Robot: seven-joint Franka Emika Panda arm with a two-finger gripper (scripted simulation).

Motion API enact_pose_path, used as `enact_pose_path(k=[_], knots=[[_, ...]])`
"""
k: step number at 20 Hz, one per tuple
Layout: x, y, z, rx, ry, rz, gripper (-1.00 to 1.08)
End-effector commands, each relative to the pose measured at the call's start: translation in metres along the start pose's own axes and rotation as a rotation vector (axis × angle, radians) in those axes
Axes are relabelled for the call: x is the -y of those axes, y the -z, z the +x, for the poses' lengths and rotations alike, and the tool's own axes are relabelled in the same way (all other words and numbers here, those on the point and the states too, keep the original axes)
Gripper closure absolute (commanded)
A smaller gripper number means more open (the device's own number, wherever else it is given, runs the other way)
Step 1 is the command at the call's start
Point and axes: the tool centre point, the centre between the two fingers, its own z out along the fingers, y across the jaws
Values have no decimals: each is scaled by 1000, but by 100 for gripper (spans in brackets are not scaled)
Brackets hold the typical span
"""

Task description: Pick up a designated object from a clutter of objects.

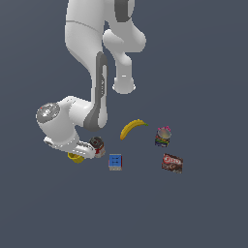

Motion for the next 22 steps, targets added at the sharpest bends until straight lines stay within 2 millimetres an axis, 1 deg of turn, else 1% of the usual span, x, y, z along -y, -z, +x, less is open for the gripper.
enact_pose_path(k=[1, 5, 9, 22], knots=[[9, 8, -2, -2, 1, 0, 108], [29, 26, -10, -2, 1, 0, 108], [58, 52, -20, -2, 1, 0, 108], [180, 160, -63, -3, 1, -2, 108]])
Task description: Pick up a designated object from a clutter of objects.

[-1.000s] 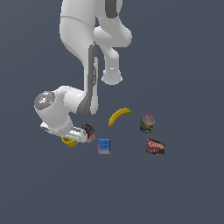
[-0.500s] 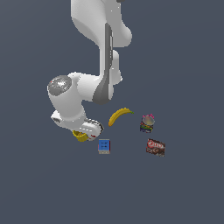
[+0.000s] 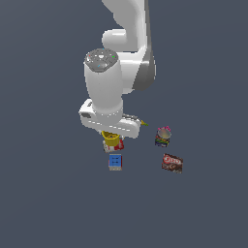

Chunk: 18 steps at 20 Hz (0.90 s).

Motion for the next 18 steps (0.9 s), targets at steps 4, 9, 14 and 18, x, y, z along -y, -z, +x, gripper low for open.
enact_pose_path(k=[4, 9, 14, 18], knots=[[52, 48, -18, -1, -1, -1, 108], [99, 90, -33, -2, -1, -2, 108], [146, 131, -47, -2, -1, -1, 108], [180, 161, -57, -1, -1, 0, 108]])
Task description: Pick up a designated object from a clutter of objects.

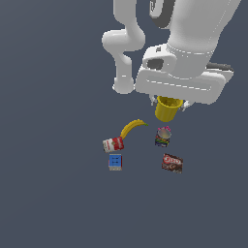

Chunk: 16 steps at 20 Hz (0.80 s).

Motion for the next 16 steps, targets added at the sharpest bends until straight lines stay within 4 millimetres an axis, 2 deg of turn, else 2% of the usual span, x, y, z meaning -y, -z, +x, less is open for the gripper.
enact_pose_path(k=[1, 8, 16], knots=[[19, 17, -5, 0, -1, 1, 108], [51, 45, -13, 1, -1, 2, 108], [63, 55, -15, 1, -1, 2, 108]])
